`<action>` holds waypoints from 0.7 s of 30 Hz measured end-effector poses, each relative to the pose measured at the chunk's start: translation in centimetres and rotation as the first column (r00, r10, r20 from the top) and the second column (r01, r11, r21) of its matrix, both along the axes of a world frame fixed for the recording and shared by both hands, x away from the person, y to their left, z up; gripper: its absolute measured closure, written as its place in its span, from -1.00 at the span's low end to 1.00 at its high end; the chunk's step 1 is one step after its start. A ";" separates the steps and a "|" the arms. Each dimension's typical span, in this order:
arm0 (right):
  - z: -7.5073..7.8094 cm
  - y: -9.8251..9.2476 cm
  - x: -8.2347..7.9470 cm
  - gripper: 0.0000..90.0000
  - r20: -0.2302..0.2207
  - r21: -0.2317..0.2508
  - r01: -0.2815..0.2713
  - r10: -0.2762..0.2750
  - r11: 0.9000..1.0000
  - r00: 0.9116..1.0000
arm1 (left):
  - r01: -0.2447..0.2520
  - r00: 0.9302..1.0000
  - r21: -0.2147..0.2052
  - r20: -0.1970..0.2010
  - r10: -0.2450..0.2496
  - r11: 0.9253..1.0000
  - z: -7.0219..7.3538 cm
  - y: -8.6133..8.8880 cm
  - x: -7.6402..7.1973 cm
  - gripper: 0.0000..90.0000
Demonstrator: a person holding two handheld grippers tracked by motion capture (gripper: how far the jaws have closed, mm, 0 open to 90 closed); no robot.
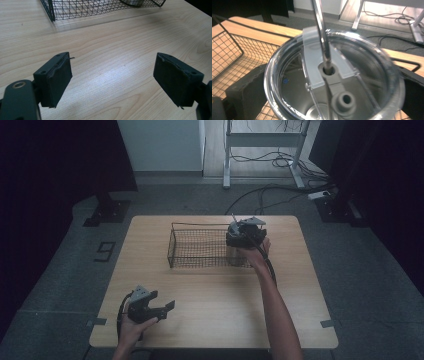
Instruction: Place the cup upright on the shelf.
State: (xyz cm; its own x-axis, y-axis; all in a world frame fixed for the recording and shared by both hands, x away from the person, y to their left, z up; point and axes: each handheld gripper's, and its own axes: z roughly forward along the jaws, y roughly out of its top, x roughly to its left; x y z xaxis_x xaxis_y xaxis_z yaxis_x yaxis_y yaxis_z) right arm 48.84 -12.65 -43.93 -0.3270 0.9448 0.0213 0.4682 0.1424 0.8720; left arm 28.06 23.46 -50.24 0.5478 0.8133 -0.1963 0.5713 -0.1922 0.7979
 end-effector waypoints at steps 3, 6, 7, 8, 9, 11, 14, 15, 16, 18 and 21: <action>0.4 -0.1 -0.3 -1.00 0.012 0.001 -0.001 0.001 1.000 1.000 | -0.004 1.000 0.002 -0.001 0.004 1.000 0.0 0.0 0.0 -0.66; 0.9 -0.4 -0.9 -1.00 0.022 0.007 -0.003 0.003 1.000 1.000 | -0.006 1.000 0.002 0.000 0.006 1.000 0.0 0.0 0.0 -0.66; 1.1 -0.5 -1.1 -1.00 0.028 0.005 -0.004 0.004 1.000 1.000 | -0.007 1.000 0.001 0.001 0.007 1.000 0.0 0.0 0.0 -0.66; 1.3 -0.6 -1.3 -1.00 0.028 0.005 -0.003 0.002 1.000 1.000 | -0.007 1.000 0.002 0.002 0.007 1.000 0.0 0.0 0.0 -0.66; 1.5 -0.8 -1.8 -1.00 0.039 0.006 -0.004 0.003 1.000 0.999 | -0.009 1.000 0.001 0.003 0.009 1.000 0.1 0.1 0.0 -0.66; 1.6 -0.9 -2.0 -1.00 0.044 0.005 0.000 0.000 1.000 0.999 | -0.011 1.000 0.001 0.005 0.011 1.000 0.1 0.1 0.0 -0.66; 1.8 -1.3 -2.8 -1.00 0.053 0.015 0.001 -0.002 1.000 0.999 | -0.013 1.000 0.001 0.007 0.013 1.000 0.2 0.2 0.0 -0.66; 1.9 -1.5 -3.0 -1.00 0.053 0.016 0.000 0.000 1.000 0.999 | -0.014 1.000 0.000 0.008 0.014 1.000 0.2 0.2 0.0 -0.66; 2.0 -1.7 -3.3 -1.00 0.055 0.014 -0.002 0.001 1.000 0.998 | -0.014 1.000 0.000 0.008 0.014 1.000 0.2 0.1 -0.1 -0.66; 2.0 -2.0 -3.8 -1.00 0.049 0.010 -0.004 0.003 1.000 0.999 | -0.008 1.000 0.006 0.008 0.008 1.000 0.2 0.0 -0.1 -0.66; 2.0 -2.5 -4.6 -1.00 0.057 0.007 -0.010 0.010 1.000 0.998 | -0.003 1.000 0.010 0.009 0.003 1.000 0.1 -0.2 -0.1 -0.66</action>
State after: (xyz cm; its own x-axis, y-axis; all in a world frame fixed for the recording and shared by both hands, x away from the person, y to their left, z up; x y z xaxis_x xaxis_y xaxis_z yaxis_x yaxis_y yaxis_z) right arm 44.23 -15.15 -41.93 -0.3376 0.9413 0.0094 0.4163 0.1403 0.8984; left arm 27.96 23.25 -50.10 0.5467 0.8169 -0.1837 0.5650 -0.1980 0.8010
